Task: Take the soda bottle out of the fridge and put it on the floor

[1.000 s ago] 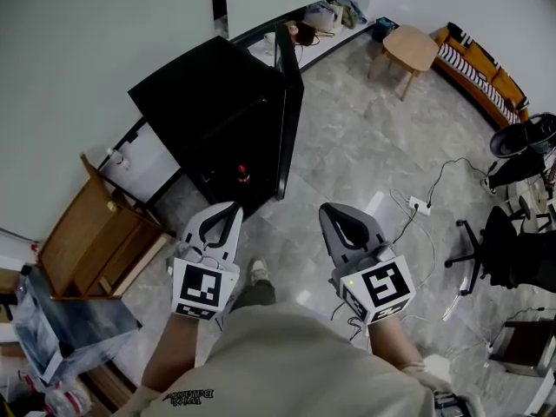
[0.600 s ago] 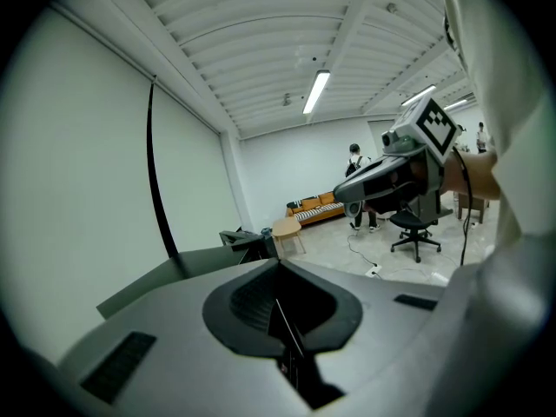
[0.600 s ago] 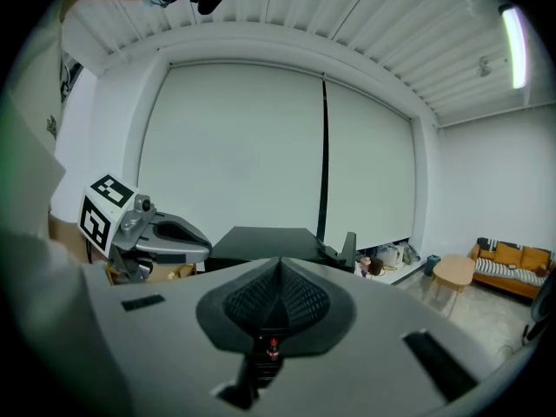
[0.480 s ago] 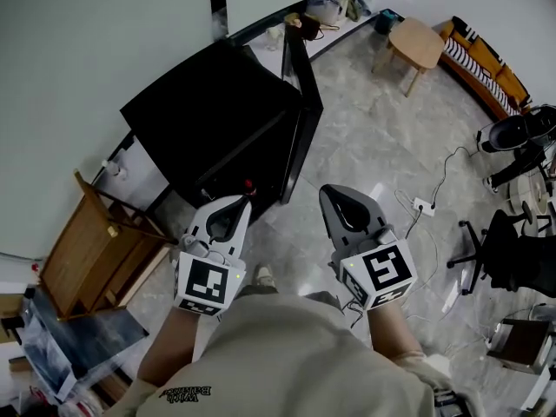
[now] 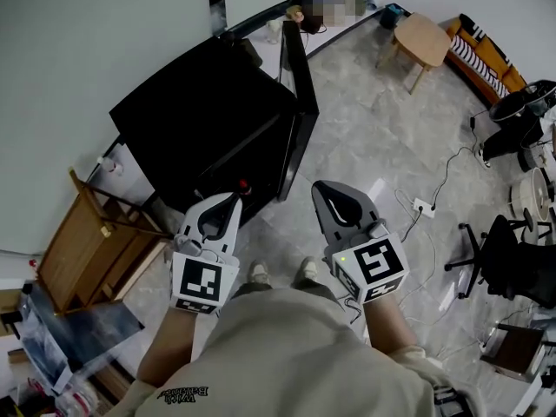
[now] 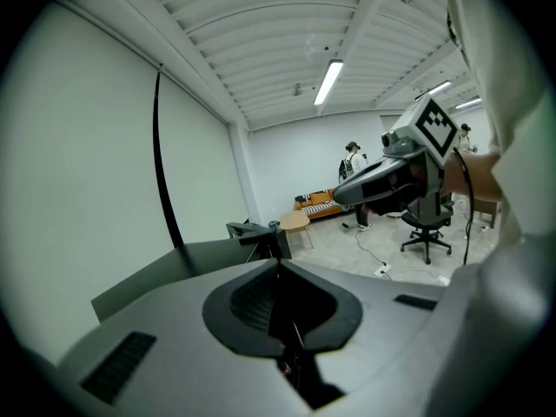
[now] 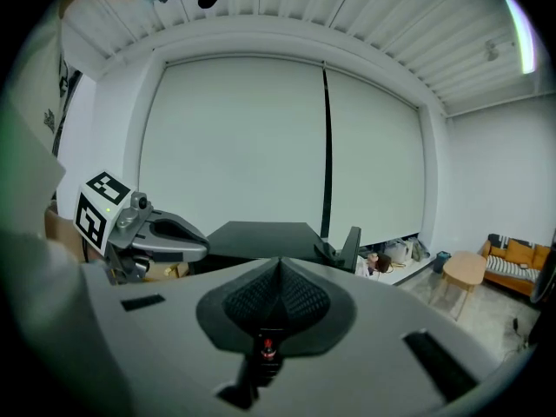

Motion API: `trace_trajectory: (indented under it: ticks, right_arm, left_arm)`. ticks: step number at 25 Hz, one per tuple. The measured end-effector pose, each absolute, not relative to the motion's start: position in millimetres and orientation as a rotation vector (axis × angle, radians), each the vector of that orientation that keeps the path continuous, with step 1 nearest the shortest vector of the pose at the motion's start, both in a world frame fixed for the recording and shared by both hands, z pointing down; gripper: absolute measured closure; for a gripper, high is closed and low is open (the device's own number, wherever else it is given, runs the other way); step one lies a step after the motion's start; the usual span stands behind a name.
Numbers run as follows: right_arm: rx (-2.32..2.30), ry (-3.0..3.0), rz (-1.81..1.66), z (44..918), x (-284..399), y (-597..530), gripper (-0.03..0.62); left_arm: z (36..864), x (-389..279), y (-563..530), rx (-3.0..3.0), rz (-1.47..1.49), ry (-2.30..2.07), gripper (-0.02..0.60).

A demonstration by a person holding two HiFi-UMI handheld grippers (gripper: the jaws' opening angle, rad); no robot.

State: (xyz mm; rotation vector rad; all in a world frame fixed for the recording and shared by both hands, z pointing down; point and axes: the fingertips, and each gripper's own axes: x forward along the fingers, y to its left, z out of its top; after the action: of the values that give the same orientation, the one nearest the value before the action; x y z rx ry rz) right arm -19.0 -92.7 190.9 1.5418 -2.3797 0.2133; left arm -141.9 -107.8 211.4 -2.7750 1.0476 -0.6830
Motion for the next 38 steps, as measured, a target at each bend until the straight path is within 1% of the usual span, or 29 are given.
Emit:
trace_trajectory:
  ticks: [13, 21, 22, 25, 31, 38]
  right_arm:
    - [1.350, -2.447, 0.200, 223, -3, -127, 0.597]
    - [1.184, -2.506, 0.212, 259, -44, -156, 0.594]
    - [1.162, -2.513, 0.224, 266, -49, -160, 0.590]
    - [1.101, -2.520, 0.274, 292, -63, -169, 0.514]
    - [1.066, -2.516, 0.332, 340, -82, -192, 0.487]
    - [1.046, -2.479, 0.386, 405, -99, -219, 0.476]
  left_arm:
    - [232, -125, -126, -2.749, -0.718, 1.278, 0.574]
    - [262, -145, -144, -2.773, -0.721, 1.408, 0.574]
    - [267, -148, -147, -2.773, -0.731, 1.425, 0.574]
    - [282, -154, -152, -2.767, -0.764, 1.455, 0.574]
    - [312, -154, -165, -2.773, -0.784, 1.498, 0.574]
    - [355, -154, -183, -2.798, -0.848, 1.523, 0.574]
